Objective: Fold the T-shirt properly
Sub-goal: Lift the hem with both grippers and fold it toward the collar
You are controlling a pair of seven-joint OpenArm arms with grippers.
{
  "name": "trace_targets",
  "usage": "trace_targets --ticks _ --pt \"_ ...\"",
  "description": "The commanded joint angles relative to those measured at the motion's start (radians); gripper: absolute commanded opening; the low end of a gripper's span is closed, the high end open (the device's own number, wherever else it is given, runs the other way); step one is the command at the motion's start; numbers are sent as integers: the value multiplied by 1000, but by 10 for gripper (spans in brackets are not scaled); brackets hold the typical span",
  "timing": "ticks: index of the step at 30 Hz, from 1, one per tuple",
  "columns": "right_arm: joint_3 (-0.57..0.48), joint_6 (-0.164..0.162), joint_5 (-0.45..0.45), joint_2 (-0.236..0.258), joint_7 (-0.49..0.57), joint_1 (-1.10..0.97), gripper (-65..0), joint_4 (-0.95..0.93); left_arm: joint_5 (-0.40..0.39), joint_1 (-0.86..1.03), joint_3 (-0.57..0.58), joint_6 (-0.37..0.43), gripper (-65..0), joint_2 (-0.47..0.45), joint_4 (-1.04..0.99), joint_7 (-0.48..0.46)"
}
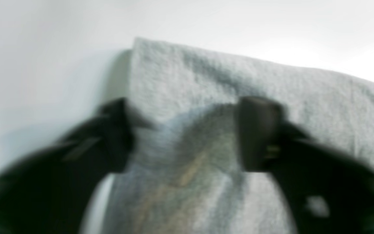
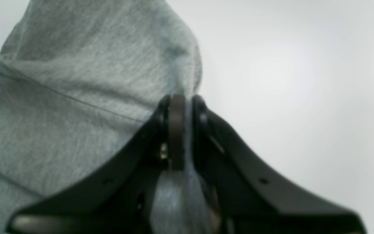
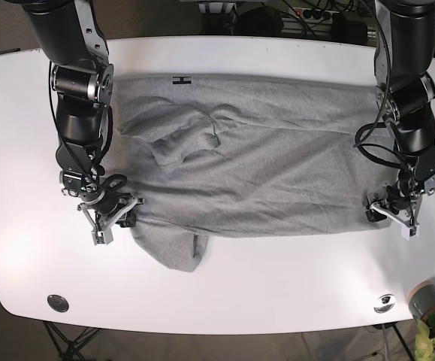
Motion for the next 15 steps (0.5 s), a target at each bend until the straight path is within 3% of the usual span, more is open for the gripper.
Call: trace_targets --ticks 1,4,9,15 --pt "-1 -4 -6 9 -8 16 -626 23 -10 -34 -1 -5 -413 -16 23 -25" --pt "-1 -4 -6 7 -8 15 -626 23 -10 -34 -1 -5 -535 -16 24 -27" --pt "-1 -4 -6 7 -8 21 -628 24 -13 -37 -2 -6 -650 -19 35 -25" --pt "2 -4 -6 12 -63 50 -628 76 -16 -22 -13 -68 -650 -18 208 81"
